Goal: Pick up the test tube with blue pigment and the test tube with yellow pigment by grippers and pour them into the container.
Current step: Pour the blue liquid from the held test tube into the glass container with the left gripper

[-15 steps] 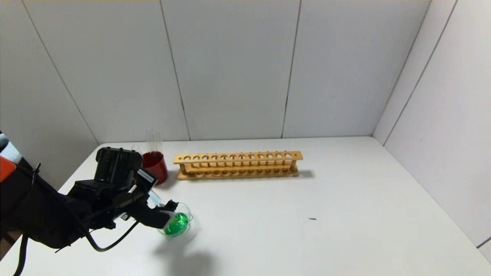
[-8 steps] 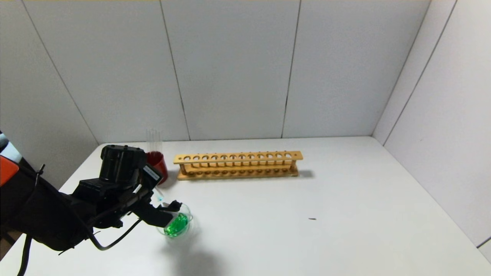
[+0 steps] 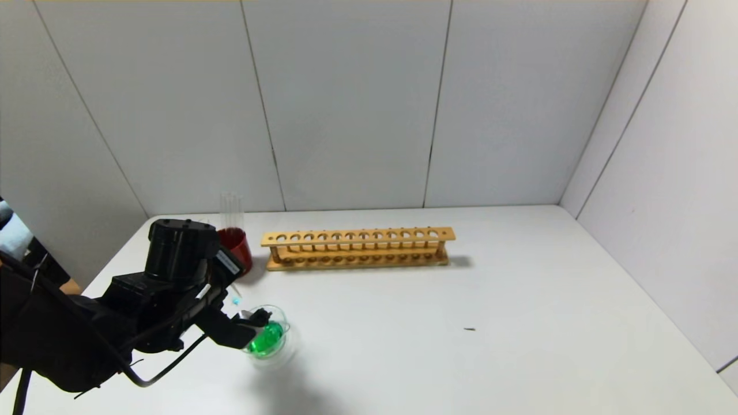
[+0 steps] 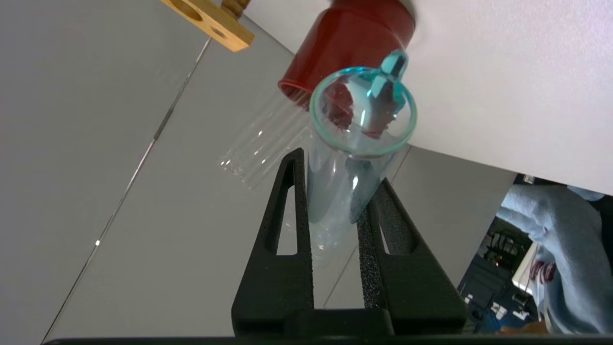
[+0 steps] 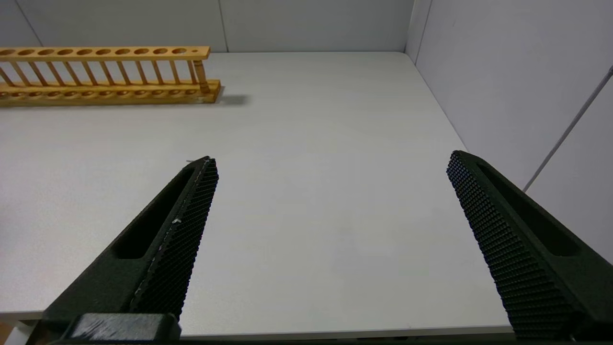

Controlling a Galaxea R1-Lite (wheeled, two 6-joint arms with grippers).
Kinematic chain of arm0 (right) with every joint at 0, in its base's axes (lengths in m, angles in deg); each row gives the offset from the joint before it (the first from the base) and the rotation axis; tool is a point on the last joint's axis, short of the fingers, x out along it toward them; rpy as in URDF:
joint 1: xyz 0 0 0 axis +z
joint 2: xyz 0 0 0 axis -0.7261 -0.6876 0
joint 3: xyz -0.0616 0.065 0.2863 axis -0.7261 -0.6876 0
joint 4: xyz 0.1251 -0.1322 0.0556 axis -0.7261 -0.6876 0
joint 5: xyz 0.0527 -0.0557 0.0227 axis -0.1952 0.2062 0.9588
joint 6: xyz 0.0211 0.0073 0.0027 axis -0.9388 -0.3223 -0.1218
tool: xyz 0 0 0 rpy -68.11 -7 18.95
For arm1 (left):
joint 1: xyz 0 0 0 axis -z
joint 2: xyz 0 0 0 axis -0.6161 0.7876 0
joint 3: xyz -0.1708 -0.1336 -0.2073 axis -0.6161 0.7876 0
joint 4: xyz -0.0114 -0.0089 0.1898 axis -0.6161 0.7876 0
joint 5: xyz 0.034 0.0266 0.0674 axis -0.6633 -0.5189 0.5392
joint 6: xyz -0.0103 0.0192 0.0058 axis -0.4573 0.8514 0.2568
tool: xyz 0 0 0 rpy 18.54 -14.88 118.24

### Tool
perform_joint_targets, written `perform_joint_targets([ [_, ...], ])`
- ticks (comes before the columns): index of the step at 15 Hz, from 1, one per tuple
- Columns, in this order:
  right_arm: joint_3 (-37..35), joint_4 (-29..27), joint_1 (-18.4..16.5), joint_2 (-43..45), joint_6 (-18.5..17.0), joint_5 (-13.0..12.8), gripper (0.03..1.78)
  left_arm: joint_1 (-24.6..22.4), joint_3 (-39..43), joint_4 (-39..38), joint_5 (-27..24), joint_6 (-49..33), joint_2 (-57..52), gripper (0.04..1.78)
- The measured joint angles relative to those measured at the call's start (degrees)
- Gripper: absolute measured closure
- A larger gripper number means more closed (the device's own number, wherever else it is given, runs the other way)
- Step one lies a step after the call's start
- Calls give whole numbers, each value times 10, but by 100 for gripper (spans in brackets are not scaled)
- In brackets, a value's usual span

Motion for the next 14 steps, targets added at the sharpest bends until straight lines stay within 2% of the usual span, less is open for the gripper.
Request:
perform_joint_targets([
  [6,0,0,0,0,0,0,6,19,4,-4,36,0,-8,150],
  [12,0,0,0,0,0,0,6,22,6,-12,34,-12,-22,150],
  [14,0,0,0,0,0,0,6,22,6,-40,30,-54,-43,150],
])
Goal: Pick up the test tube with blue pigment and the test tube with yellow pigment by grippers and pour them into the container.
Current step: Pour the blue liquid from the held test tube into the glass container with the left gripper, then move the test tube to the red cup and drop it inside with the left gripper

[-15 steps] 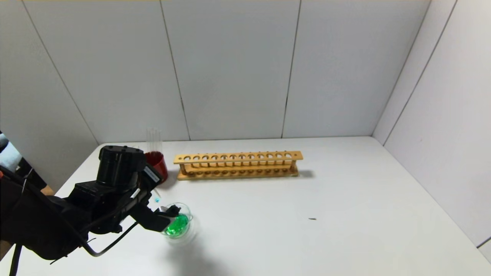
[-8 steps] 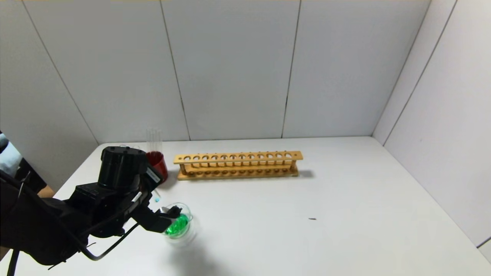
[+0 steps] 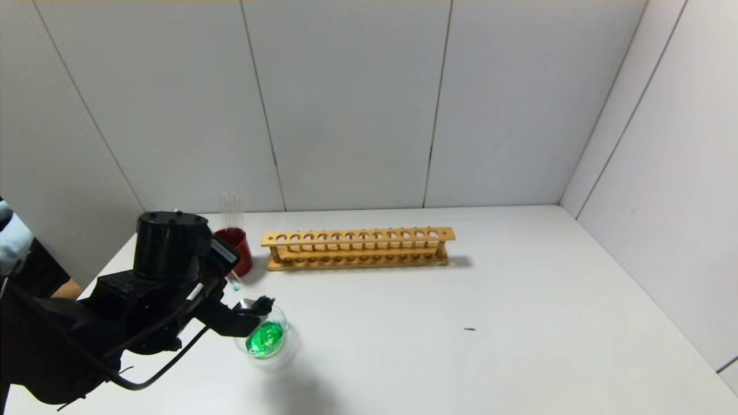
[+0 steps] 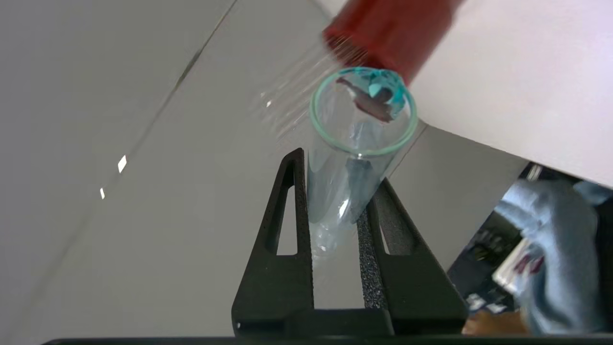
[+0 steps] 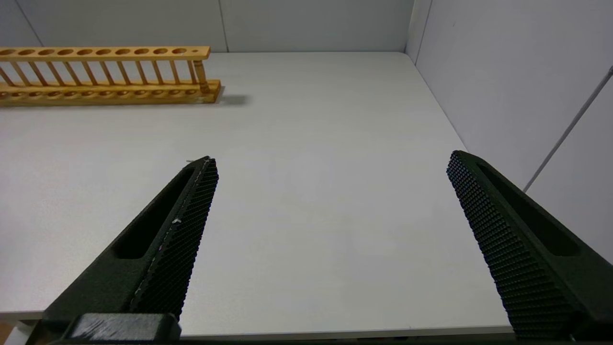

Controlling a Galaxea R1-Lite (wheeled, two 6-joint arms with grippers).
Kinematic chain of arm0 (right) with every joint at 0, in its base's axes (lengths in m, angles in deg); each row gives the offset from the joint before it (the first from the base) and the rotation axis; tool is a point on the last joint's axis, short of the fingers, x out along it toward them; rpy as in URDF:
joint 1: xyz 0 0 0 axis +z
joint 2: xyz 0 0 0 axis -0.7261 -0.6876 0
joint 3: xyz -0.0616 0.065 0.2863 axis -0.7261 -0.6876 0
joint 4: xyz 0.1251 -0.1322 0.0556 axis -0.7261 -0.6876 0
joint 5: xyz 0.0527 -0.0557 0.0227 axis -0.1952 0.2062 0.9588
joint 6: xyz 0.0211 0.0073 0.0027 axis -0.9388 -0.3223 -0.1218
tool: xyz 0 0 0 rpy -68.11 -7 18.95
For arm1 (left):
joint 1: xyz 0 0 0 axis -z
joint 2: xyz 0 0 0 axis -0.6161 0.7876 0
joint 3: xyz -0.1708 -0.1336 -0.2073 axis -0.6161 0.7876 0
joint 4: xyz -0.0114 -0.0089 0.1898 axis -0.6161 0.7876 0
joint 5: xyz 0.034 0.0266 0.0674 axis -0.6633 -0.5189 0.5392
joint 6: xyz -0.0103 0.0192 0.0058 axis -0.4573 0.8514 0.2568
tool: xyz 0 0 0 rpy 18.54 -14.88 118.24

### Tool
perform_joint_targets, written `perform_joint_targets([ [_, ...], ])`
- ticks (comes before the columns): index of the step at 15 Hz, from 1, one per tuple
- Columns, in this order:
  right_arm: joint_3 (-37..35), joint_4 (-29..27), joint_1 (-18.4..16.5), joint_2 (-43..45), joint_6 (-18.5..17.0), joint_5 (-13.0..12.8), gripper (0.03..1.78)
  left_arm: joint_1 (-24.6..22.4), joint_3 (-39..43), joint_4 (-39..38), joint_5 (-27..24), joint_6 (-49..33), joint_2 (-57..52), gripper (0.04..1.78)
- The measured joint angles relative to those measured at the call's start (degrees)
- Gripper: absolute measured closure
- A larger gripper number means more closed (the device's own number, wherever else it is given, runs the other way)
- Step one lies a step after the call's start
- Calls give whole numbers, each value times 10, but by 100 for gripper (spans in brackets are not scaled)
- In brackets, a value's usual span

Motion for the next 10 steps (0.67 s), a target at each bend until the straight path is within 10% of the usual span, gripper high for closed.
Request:
perform_joint_targets([
  [10,0,0,0,0,0,0,6,-5,-65,-22,-2,-683,-66,150],
])
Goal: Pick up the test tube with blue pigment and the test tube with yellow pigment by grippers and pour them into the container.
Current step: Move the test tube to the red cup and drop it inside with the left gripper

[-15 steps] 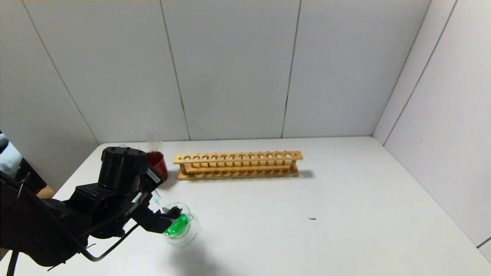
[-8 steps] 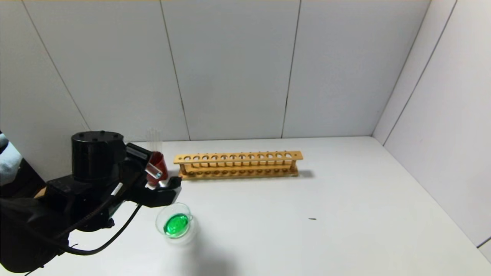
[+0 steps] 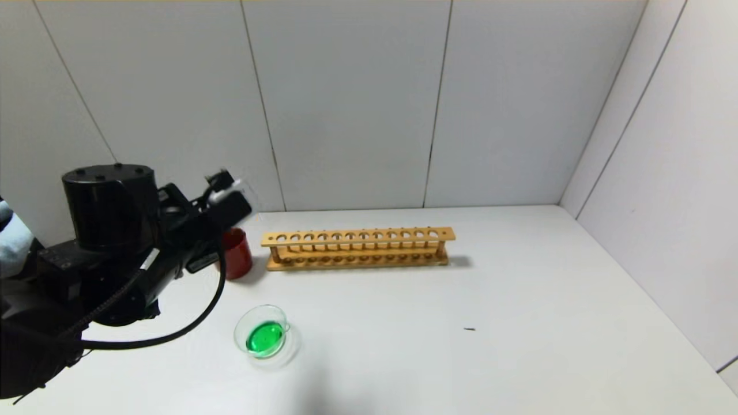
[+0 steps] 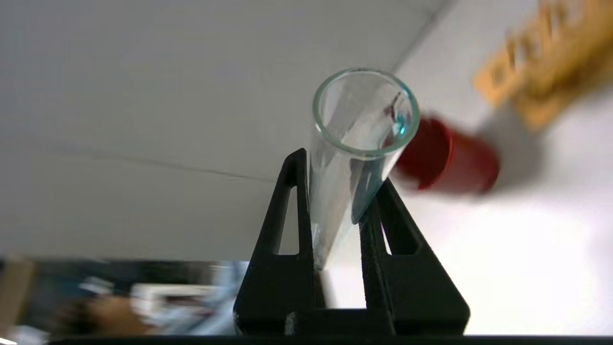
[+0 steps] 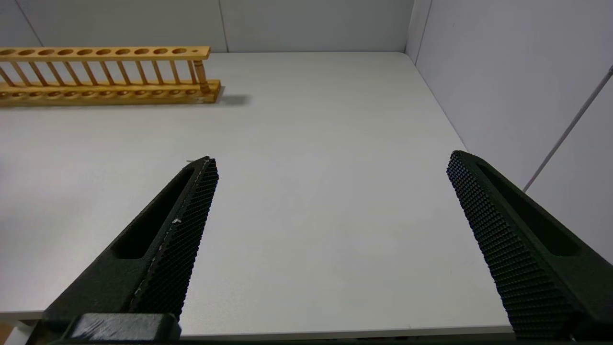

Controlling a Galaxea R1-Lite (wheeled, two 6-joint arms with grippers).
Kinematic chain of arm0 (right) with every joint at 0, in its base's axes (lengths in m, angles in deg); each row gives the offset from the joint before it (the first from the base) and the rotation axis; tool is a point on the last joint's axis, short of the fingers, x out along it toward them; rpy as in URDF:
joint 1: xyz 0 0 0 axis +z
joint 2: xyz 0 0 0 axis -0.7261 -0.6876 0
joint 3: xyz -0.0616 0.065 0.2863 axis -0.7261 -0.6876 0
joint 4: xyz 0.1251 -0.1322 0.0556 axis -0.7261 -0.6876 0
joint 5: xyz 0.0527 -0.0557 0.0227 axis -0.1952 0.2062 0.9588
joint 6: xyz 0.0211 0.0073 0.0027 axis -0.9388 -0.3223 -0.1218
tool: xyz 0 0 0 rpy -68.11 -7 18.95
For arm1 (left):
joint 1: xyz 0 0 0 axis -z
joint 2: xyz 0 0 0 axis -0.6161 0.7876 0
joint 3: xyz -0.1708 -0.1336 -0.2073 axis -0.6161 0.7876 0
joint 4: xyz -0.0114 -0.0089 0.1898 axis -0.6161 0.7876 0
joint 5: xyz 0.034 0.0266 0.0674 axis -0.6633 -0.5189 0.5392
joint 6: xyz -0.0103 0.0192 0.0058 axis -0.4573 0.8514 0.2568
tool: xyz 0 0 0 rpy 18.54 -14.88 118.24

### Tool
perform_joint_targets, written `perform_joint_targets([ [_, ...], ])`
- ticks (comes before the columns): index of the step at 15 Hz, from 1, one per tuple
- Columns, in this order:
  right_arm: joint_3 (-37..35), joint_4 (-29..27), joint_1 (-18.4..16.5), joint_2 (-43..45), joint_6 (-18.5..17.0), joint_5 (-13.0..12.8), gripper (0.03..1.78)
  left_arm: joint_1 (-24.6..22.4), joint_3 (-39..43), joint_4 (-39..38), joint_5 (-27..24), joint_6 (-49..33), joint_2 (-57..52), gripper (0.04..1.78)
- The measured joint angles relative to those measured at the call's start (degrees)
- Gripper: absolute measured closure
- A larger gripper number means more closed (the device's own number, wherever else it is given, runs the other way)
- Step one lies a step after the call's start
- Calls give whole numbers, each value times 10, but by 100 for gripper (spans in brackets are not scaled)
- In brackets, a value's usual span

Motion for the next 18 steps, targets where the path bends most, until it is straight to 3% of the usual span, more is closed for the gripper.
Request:
perform_joint_targets([
  [2,0,0,0,0,0,0,6,-34,-48,1,-13,-146,8,150],
  [4,0,0,0,0,0,0,6,-107,-79,2,-62,-247,19,150],
  [7,0,0,0,0,0,0,6,-199,-97,17,-210,-348,29,150],
  [9,0,0,0,0,0,0,6,-230,-105,28,-303,-432,44,150],
  [10,0,0,0,0,0,0,6,-235,-108,28,-325,-462,53,150],
  [14,0,0,0,0,0,0,6,-242,-120,9,-335,-508,107,150],
  [18,0,0,0,0,0,0,6,-245,-121,-64,-332,-513,169,150],
])
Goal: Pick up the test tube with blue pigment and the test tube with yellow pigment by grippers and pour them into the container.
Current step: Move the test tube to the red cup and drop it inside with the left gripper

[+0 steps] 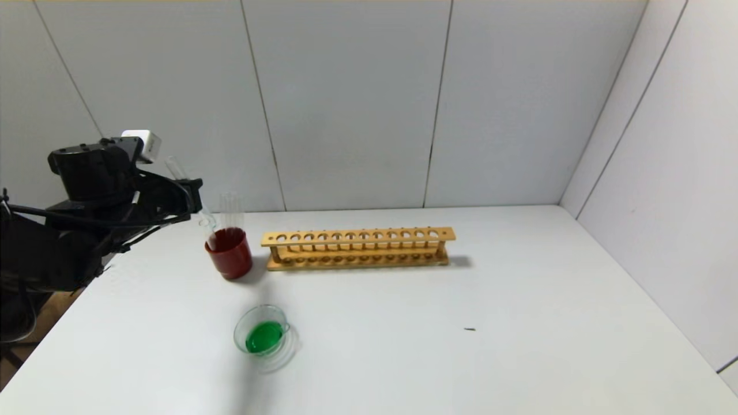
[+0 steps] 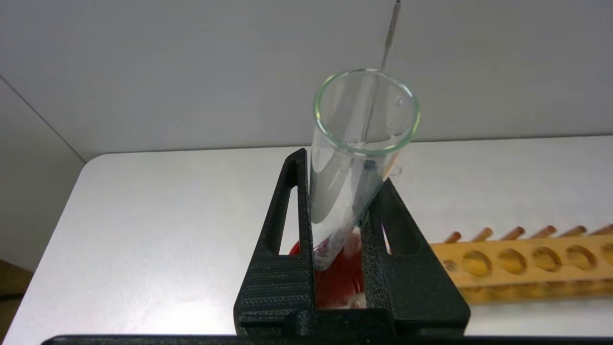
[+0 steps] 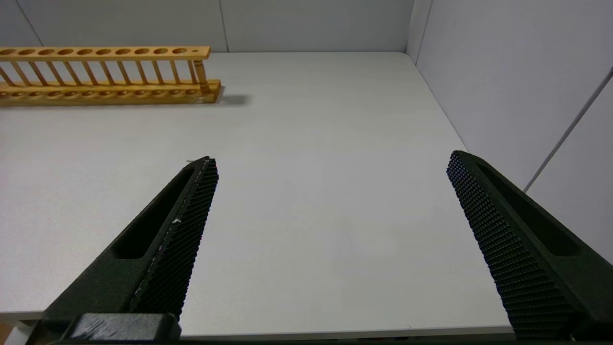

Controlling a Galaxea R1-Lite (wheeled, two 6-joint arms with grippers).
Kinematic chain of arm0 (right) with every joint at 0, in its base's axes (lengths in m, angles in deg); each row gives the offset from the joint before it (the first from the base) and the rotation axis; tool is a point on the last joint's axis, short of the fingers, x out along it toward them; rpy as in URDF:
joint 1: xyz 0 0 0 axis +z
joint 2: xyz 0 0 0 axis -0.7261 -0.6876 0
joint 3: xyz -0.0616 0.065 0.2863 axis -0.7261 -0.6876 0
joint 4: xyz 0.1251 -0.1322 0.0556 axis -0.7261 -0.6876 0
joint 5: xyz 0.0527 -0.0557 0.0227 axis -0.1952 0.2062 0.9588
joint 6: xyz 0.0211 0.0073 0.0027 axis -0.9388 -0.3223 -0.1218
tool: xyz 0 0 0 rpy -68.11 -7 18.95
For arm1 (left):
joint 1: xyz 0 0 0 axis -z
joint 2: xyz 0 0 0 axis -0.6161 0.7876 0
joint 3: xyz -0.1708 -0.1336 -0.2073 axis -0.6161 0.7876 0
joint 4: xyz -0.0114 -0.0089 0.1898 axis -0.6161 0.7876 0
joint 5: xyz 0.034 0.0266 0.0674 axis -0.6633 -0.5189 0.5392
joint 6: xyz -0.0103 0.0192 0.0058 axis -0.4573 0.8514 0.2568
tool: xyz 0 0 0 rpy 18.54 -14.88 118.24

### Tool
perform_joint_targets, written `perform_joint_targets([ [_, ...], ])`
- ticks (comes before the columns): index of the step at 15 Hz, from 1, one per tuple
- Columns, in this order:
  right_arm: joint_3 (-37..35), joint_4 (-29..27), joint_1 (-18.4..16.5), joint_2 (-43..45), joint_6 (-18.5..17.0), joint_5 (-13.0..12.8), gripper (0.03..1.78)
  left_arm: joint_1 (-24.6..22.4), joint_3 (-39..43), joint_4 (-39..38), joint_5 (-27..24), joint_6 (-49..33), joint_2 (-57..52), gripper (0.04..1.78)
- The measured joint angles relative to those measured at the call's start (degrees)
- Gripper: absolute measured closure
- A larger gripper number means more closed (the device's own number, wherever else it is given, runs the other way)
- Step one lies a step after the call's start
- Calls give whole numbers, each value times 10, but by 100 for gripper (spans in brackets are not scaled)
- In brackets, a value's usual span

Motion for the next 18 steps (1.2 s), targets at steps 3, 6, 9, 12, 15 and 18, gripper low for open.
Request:
perform_joint_targets([
  [3,0,0,0,0,0,0,6,0,1,-12,2,1,33,150],
  [6,0,0,0,0,0,0,6,-2,6,-19,2,1,55,150],
  [9,0,0,0,0,0,0,6,-1,9,-34,2,0,72,150],
  [12,0,0,0,0,0,0,6,-1,12,-49,1,0,86,150],
  [15,0,0,0,0,0,0,6,-1,7,-48,-3,-1,93,150],
  [18,0,0,0,0,0,0,6,-1,5,-47,-4,-2,93,150],
])
